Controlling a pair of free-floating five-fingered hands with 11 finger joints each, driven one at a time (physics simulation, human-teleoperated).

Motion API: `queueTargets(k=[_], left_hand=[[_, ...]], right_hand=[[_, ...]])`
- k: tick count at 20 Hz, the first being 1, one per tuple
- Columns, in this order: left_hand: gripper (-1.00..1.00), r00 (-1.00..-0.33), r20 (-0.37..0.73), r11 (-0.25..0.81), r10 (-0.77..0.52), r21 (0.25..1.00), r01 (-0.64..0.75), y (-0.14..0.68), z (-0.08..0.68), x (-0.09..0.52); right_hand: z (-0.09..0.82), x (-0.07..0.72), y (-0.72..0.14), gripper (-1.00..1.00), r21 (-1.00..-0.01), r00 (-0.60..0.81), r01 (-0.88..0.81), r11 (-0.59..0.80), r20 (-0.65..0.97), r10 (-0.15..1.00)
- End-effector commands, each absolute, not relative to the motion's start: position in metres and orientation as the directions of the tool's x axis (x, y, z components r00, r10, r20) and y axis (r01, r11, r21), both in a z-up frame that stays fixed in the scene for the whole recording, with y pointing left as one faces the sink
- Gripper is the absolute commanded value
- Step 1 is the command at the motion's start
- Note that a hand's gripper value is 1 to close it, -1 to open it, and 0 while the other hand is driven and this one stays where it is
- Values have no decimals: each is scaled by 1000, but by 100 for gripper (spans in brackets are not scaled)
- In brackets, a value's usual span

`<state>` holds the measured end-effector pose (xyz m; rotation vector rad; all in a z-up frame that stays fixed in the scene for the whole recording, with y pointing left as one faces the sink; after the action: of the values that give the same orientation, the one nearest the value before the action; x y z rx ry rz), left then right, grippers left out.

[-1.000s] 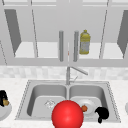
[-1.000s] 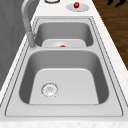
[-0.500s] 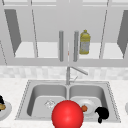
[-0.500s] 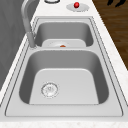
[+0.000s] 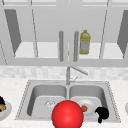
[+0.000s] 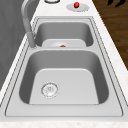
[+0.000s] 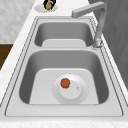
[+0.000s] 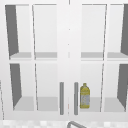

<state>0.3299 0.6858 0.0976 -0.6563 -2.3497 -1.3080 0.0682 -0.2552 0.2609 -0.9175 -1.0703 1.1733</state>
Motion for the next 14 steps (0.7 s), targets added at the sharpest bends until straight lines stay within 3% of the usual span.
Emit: queueTargets(k=[1, 9, 10, 11, 14], left_hand=[[100, -836, 482, 524, 263, 657, 543, 691, 79, 330], [100, -828, 466, 589, 310, 590, 552, 703, 76, 327], [-100, -824, 478, 582, 305, 591, 559, 709, 81, 329], [-100, -803, 517, 614, 296, 541, 574, 710, 93, 330], [-100, -834, 477, 605, 277, 587, 537, 710, 106, 333]], right_hand=[[261, 68, -255, 0, -953, 55, -250, 169, 160, 986], [261, 68, -255, 0, -953, 55, -250, 169, 160, 986], [261, 68, -255, 0, -953, 55, -250, 169, 160, 986], [261, 68, -255, 0, -953, 55, -250, 169, 160, 986], [261, 68, -255, 0, -953, 55, -250, 169, 160, 986]])
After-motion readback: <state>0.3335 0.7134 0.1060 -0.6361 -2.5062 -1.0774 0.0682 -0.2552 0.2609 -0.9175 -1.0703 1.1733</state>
